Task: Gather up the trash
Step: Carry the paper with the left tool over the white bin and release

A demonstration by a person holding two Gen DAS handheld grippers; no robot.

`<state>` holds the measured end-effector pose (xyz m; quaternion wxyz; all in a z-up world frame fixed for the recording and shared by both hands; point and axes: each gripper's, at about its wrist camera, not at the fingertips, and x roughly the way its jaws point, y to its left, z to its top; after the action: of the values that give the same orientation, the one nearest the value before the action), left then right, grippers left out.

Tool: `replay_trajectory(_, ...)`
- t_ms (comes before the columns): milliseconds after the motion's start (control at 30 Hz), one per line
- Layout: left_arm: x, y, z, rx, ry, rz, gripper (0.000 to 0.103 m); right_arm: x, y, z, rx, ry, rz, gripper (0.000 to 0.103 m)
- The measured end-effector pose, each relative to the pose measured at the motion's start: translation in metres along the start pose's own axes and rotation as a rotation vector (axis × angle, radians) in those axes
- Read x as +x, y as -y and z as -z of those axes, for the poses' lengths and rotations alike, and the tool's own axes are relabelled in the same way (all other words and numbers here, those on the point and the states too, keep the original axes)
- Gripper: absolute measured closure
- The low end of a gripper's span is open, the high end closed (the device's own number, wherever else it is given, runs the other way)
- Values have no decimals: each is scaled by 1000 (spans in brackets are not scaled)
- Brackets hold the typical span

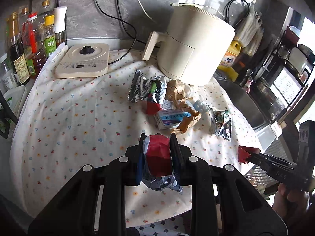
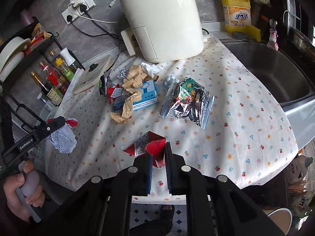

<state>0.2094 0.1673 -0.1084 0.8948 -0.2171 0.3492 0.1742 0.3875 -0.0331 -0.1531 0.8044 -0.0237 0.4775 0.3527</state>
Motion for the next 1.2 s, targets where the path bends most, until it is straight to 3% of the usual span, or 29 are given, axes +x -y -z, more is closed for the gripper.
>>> replay_trajectory(300, 3, 112, 16, 148, -28, 135, 79, -84, 82, 39, 123, 79, 75, 90)
replay_trajectory(633, 22, 229, 58, 307, -124, 281, 79, -152, 180, 102, 310, 130, 218, 90)
replay_trajectory(933, 40, 323, 103, 432, -206, 393, 79, -200, 255, 166, 463, 138, 334, 90)
replay_trajectory(1133, 50, 375, 142, 491, -266, 458, 79, -210, 298, 211, 570, 80, 390, 88)
replay_trajectory(1167, 51, 383, 149, 500, -276, 467, 79, -211, 304, 217, 584, 66, 394, 87)
replay_trajectory(1200, 53, 389, 155, 507, -286, 474, 79, -211, 309, 223, 597, 53, 394, 74)
